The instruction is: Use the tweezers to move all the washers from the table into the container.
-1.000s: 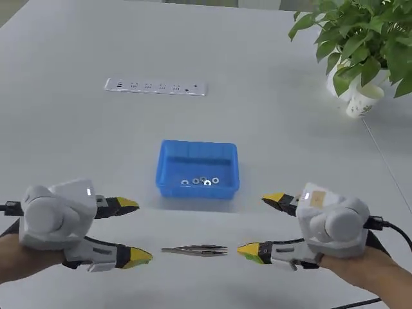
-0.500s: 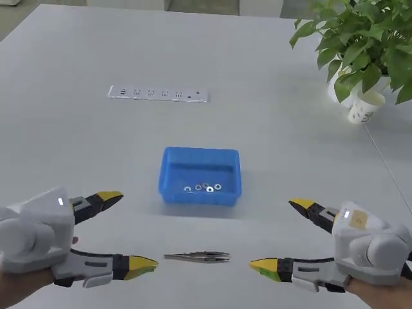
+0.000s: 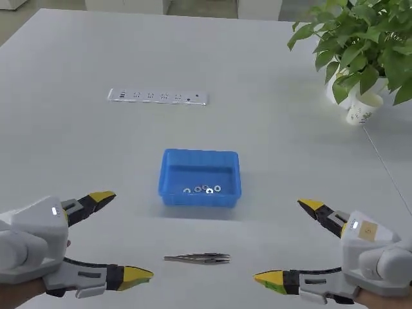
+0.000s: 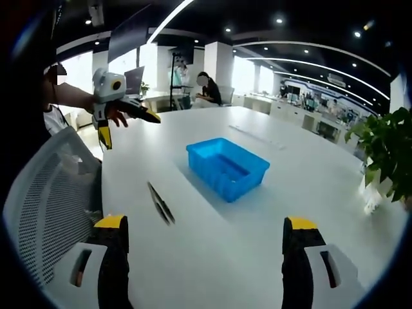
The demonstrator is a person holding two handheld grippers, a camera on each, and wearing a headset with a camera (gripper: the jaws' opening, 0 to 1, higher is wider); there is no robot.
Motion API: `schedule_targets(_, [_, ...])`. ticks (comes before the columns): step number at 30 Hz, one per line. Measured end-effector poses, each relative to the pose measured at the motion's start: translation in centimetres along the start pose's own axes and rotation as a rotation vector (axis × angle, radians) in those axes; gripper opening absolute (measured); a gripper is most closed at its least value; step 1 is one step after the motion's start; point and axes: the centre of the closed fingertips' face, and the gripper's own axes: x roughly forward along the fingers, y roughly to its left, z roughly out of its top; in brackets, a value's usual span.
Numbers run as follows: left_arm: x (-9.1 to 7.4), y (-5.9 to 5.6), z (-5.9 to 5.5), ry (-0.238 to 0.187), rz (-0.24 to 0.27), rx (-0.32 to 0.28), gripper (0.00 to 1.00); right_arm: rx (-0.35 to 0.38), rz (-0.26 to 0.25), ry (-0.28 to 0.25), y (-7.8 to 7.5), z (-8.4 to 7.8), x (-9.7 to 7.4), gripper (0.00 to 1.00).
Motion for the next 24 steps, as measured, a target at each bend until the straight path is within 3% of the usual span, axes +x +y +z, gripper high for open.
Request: schedule_targets(24, [-0.17,0.30,0.03,0.000,-0.002,0.010,0.99,0.002,0.004,0.005,0.18,-0.16,-0.21,1.00])
